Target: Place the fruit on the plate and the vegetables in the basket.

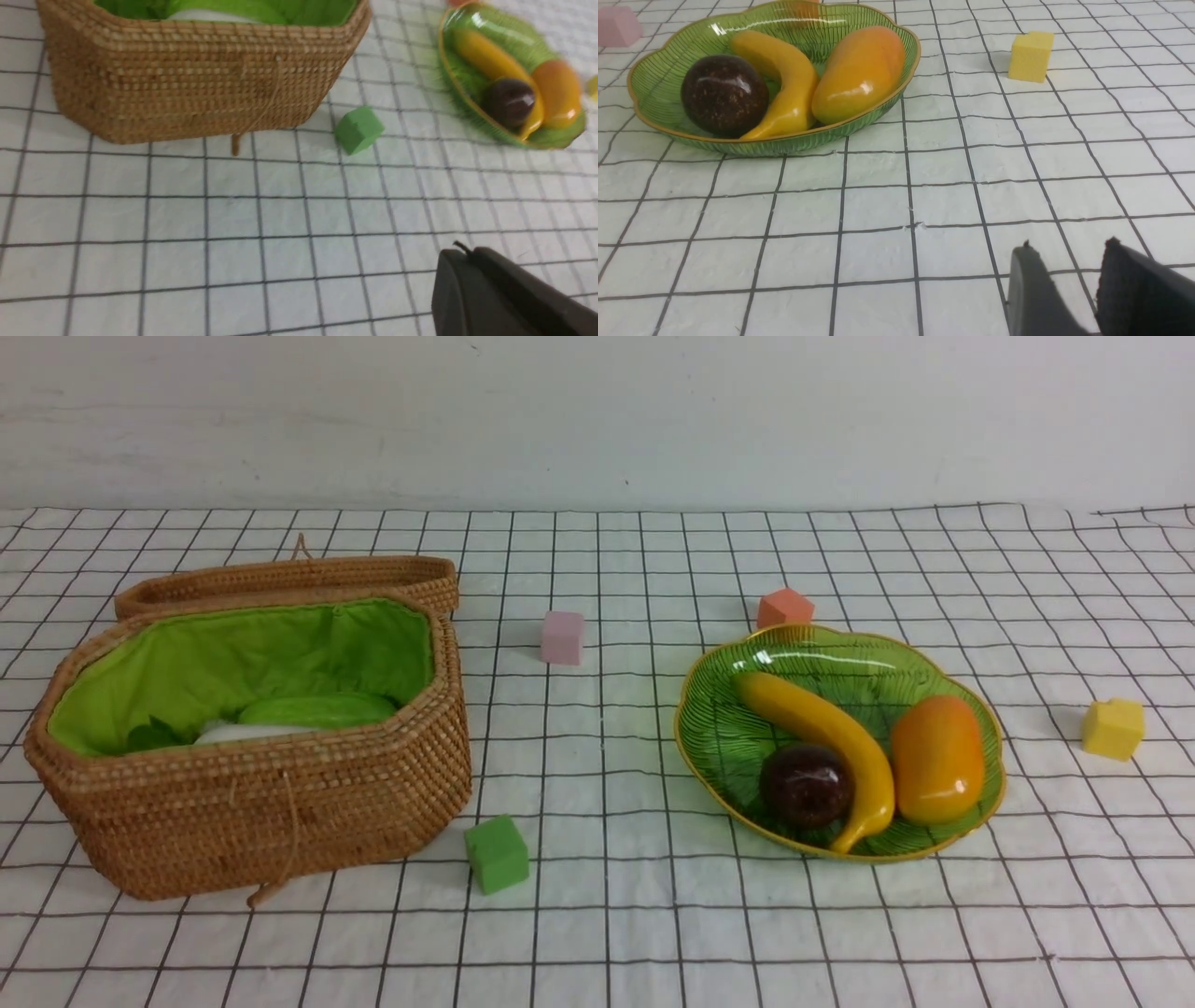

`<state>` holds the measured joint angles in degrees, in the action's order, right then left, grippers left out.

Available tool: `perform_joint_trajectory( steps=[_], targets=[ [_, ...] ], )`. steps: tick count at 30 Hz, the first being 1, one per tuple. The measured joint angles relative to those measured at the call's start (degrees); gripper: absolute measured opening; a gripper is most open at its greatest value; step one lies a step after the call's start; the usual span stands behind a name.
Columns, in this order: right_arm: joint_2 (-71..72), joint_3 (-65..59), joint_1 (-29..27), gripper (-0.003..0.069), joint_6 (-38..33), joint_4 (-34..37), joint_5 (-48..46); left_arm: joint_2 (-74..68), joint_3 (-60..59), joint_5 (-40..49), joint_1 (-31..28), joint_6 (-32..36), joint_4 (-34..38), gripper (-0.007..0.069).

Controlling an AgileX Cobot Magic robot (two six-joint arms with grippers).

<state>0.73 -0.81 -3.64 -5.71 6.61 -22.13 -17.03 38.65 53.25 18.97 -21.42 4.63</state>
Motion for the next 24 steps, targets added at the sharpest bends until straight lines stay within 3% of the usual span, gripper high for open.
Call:
perform_joint_trajectory(
  steps=[11,18,24],
  targets=[
    [0.0,0.0,0.0,0.0238,0.0,0.0,0.0,3.2,-2.2,-3.6,0.0,-0.8,-1.5,-0.0013],
    [0.0,0.0,0.0,0.0238,0.0,0.0,0.0,3.9,-10.5,-19.4,-0.1,-0.5,-12.7,-0.0013],
    [0.0,0.0,0.0,0.0238,0.0,0.0,0.0,13.9,-28.6,-31.4,-3.2,4.7,-12.4,-0.0013]
  ],
)
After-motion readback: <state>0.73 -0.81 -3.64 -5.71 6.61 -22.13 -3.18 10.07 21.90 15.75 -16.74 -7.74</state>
